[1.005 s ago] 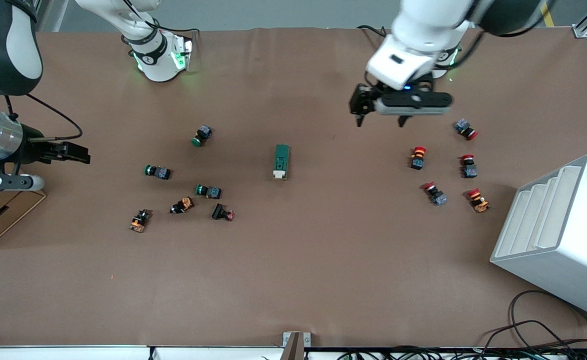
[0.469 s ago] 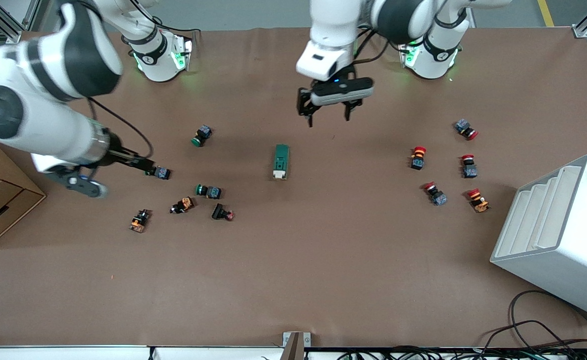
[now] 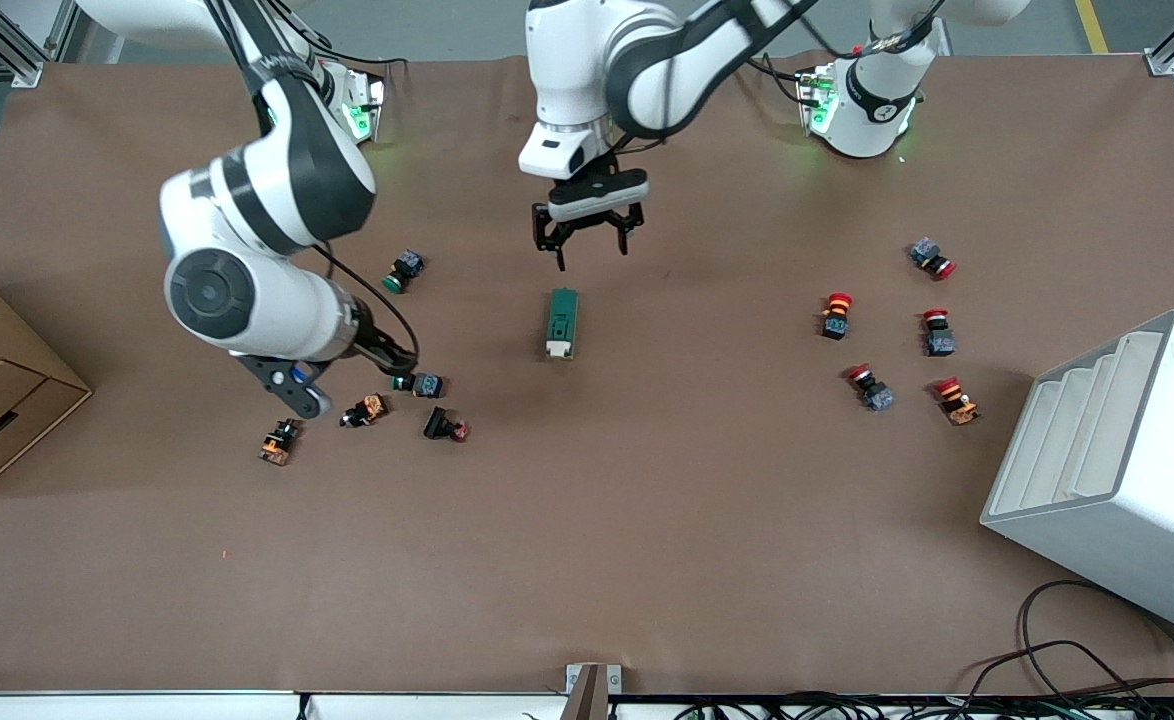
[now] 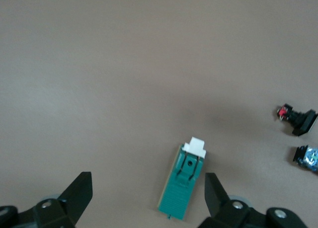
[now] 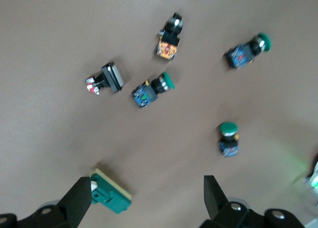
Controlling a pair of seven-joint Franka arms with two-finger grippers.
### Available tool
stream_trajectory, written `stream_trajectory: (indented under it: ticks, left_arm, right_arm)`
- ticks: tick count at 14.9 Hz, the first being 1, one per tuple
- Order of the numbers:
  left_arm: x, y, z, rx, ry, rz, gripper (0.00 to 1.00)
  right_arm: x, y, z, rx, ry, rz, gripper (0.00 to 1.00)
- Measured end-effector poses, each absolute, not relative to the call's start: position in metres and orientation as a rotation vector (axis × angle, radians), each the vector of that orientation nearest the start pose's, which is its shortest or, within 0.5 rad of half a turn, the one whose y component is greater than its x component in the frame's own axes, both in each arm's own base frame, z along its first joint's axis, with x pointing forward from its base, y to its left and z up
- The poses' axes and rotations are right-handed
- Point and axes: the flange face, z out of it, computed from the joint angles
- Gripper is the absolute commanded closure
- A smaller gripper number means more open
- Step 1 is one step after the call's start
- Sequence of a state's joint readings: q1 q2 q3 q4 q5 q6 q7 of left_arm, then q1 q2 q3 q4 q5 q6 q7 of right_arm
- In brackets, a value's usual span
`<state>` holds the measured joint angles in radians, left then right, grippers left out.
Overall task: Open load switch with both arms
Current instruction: 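Move the left gripper above the green switch while the right gripper approaches, then lower the right gripper onto the raised white handle of the switch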
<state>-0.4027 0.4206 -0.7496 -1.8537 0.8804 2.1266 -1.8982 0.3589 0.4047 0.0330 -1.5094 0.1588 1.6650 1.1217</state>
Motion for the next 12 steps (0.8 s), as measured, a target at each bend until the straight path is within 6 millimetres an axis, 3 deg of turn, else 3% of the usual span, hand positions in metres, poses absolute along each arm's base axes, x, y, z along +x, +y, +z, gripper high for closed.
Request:
stream_trajectory:
  ticks: [3,8,12]
  left_arm:
    - [0.296,-0.564,0.304,-3.010,-0.476,-0.766,0.01]
    - [0.250,-0.582,0.240,-3.002,-0.425,-0.817,0.01]
    - [0.243,-0.580,0.202,-2.959,-0.301,-0.923,0.02]
  right_arm:
    - [0.599,0.290,0.389,-2.885,1.327,0.510,0.00]
    - [0.595,0.364,0.340,-2.782,1.658,0.500,0.00]
    - [0.587,0.414,0.293,-2.651,1.842,0.453,0.00]
